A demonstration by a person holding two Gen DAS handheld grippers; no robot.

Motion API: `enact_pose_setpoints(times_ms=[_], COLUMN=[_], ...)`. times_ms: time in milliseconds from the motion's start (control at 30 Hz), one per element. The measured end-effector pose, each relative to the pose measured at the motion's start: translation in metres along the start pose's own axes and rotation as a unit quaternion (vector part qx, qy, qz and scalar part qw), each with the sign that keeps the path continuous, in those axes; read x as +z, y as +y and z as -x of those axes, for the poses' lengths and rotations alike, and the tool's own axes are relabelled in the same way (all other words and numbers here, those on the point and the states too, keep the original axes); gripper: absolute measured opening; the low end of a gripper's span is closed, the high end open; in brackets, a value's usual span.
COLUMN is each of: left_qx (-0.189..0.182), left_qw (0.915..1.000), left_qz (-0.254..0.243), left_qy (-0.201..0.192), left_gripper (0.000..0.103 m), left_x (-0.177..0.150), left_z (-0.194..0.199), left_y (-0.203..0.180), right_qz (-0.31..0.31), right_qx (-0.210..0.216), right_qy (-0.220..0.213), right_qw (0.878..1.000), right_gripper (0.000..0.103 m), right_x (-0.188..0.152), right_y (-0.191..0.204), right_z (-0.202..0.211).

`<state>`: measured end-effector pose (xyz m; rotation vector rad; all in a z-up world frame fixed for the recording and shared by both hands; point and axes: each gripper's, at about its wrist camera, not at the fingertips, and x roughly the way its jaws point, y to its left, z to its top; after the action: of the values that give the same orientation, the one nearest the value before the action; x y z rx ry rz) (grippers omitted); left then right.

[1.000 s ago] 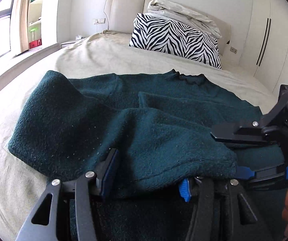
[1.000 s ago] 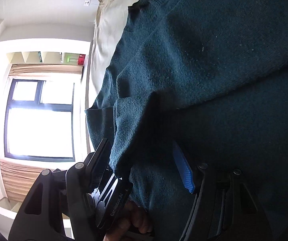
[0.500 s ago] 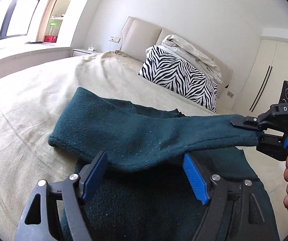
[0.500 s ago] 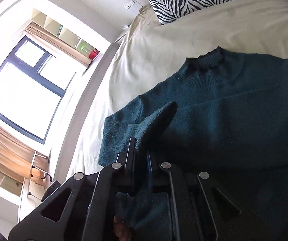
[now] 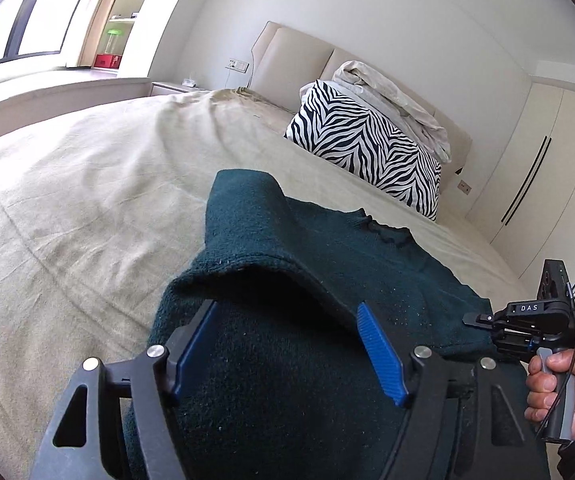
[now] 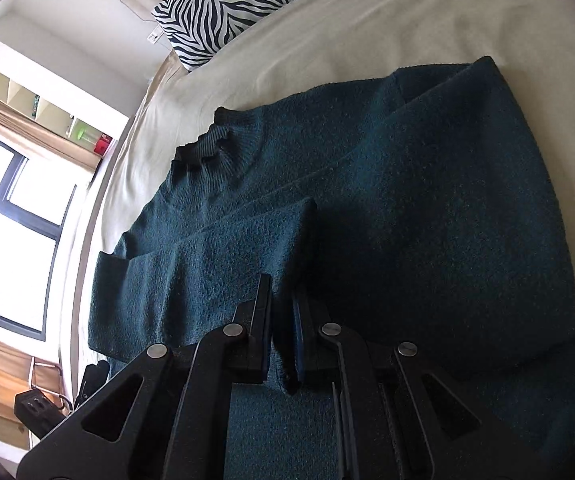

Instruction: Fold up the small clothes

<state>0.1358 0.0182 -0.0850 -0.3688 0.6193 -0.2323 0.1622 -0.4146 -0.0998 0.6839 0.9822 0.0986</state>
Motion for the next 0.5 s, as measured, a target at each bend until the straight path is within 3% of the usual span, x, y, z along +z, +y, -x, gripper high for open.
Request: enact_pose_setpoints(times_ms=[333,500], left_qx=[0.002,0.002], left_qw=[0.9998,0.9998], left_qz=[0.017,0.016], left_qy=[0.005,0.007], left_gripper=[0.068,0.068], left_x=[-0.001,-0.001], left_z=[-0.003,-0.004], left_y=[0.006,0.006], right_qz=[0.026,0.063], right_qx=[-0.021,-0.062], right_qy=[-0.036,-0.043], right_qw=[0.999,0.995], right_gripper=[0.008,0.008], right_x=[0.012,0.008], right_y=[0.012,0.016], right_z=[0.010,0.010])
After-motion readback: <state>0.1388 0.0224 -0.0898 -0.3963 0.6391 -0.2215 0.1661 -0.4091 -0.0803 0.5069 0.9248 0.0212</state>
